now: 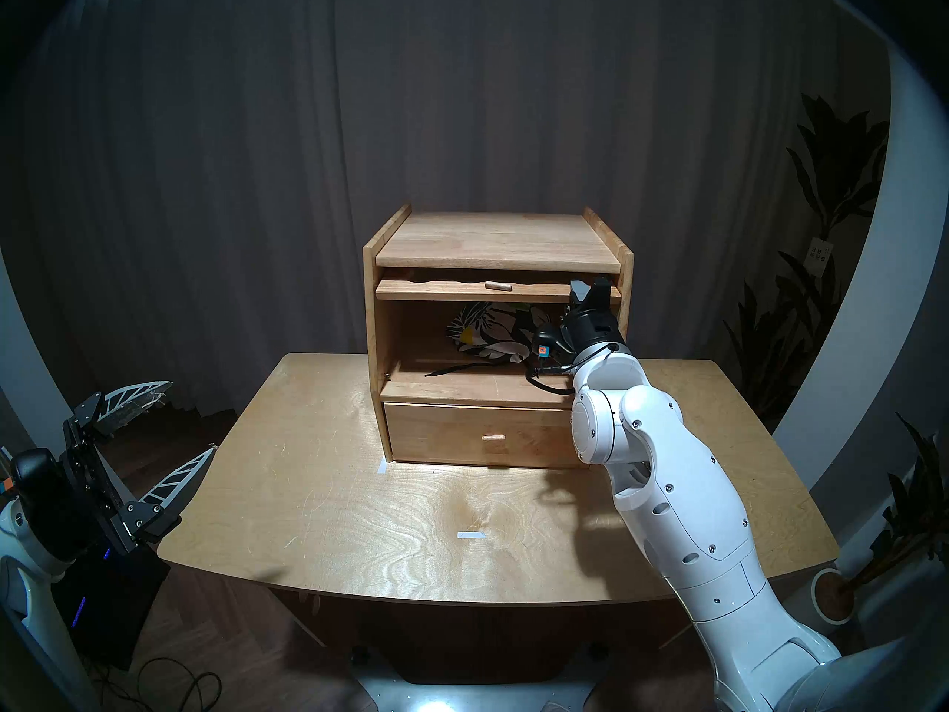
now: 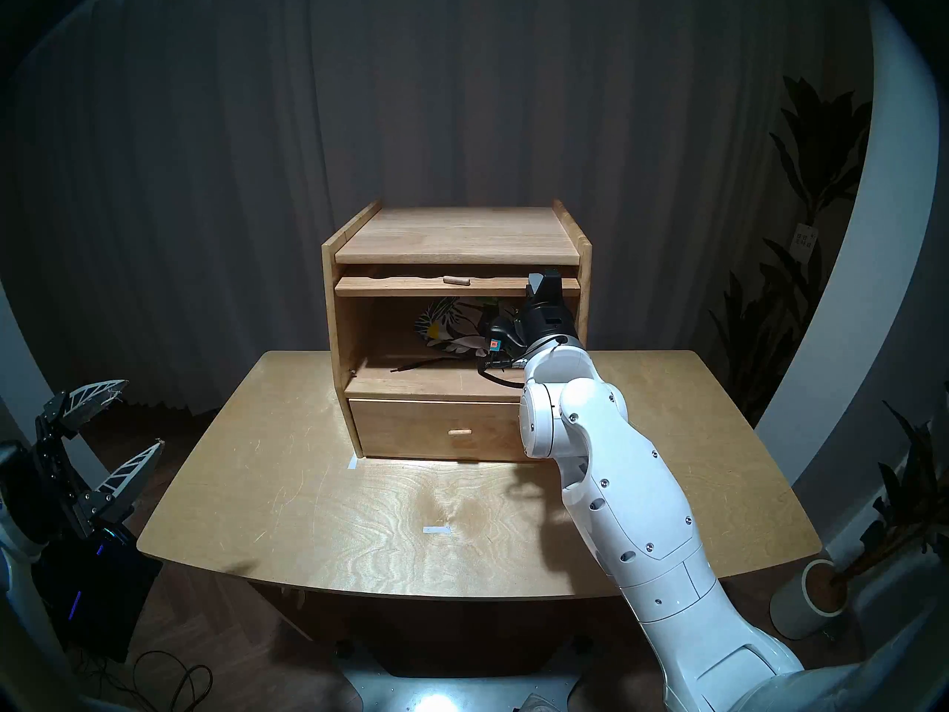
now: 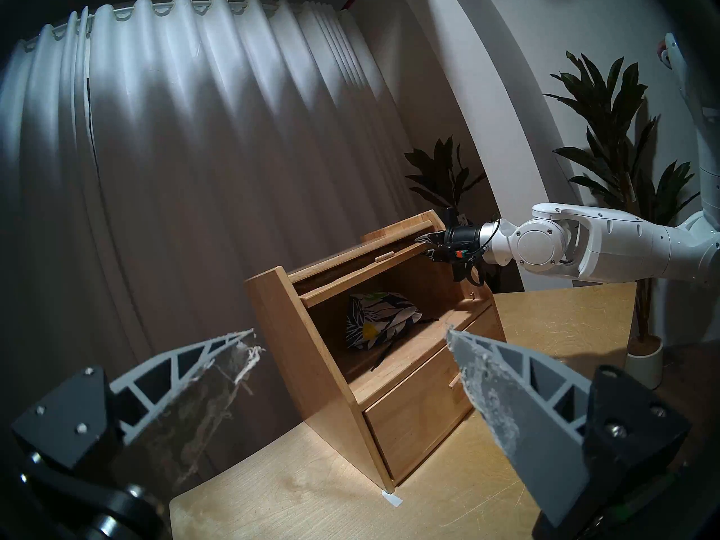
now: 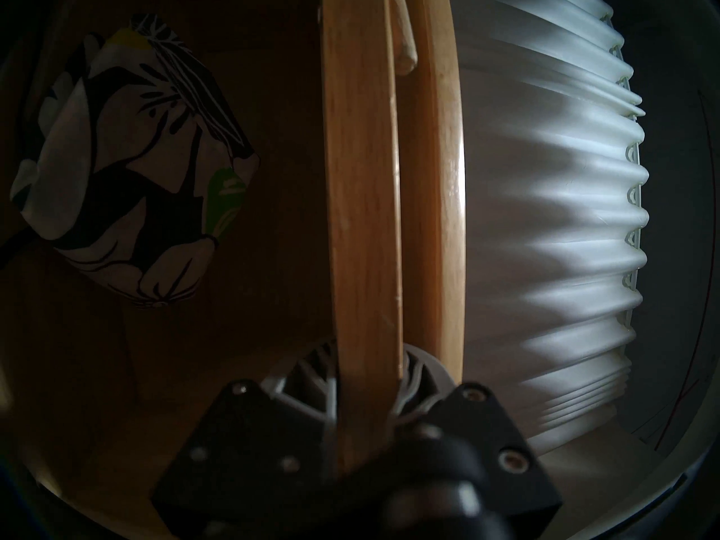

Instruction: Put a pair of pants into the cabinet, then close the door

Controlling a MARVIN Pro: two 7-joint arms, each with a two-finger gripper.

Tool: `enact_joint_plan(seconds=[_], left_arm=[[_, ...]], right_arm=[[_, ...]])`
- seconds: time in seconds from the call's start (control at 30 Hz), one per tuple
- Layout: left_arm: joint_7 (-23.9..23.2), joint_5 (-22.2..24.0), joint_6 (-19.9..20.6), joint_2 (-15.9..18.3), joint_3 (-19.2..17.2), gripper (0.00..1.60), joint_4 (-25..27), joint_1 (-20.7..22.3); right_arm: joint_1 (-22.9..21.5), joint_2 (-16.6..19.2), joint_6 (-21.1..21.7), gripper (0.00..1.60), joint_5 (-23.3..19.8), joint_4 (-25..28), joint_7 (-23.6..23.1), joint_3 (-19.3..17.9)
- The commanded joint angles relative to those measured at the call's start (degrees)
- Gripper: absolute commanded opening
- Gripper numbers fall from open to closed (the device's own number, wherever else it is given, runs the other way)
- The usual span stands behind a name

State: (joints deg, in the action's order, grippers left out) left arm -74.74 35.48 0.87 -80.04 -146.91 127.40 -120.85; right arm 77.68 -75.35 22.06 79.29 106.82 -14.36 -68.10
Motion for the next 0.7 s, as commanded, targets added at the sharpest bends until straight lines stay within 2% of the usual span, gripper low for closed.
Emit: enact_joint_plan(seconds=[0.0, 0.17, 0.3, 0.37, 0.57, 0.67], left_arm=[[-0.02, 0.15, 0.07, -0.1, -0.03, 1.6, 0.2, -0.02], [-0.02, 0.16, 0.09, -0.11, -0.04, 1.6, 0.22, -0.02], [-0.02, 0.17, 0.11, -0.13, -0.04, 1.6, 0.23, -0.02], [-0.02, 0.18, 0.12, -0.14, -0.05, 1.6, 0.24, -0.02], [-0.01, 0.22, 0.2, -0.18, -0.08, 1.6, 0.3, -0.04], [-0.02, 0.2, 0.19, -0.18, -0.08, 1.6, 0.29, -0.03]], right_arm=[[6.62, 2.0, -0.66, 0.0, -1.27, 1.35, -1.94, 5.08], [7.12, 4.21, 0.92, 0.0, -1.44, 2.72, -1.68, 5.86], [9.04, 4.21, 1.69, 0.0, -0.67, 3.79, -0.15, 4.98], [8.78, 4.48, 1.79, 1.6, -0.1, 3.72, 0.15, 4.65], [5.39, 4.24, 1.62, 1.6, -0.82, 2.46, 1.1, 3.88], [4.06, 4.14, 1.04, 1.6, -0.52, 3.0, 0.14, 4.82]])
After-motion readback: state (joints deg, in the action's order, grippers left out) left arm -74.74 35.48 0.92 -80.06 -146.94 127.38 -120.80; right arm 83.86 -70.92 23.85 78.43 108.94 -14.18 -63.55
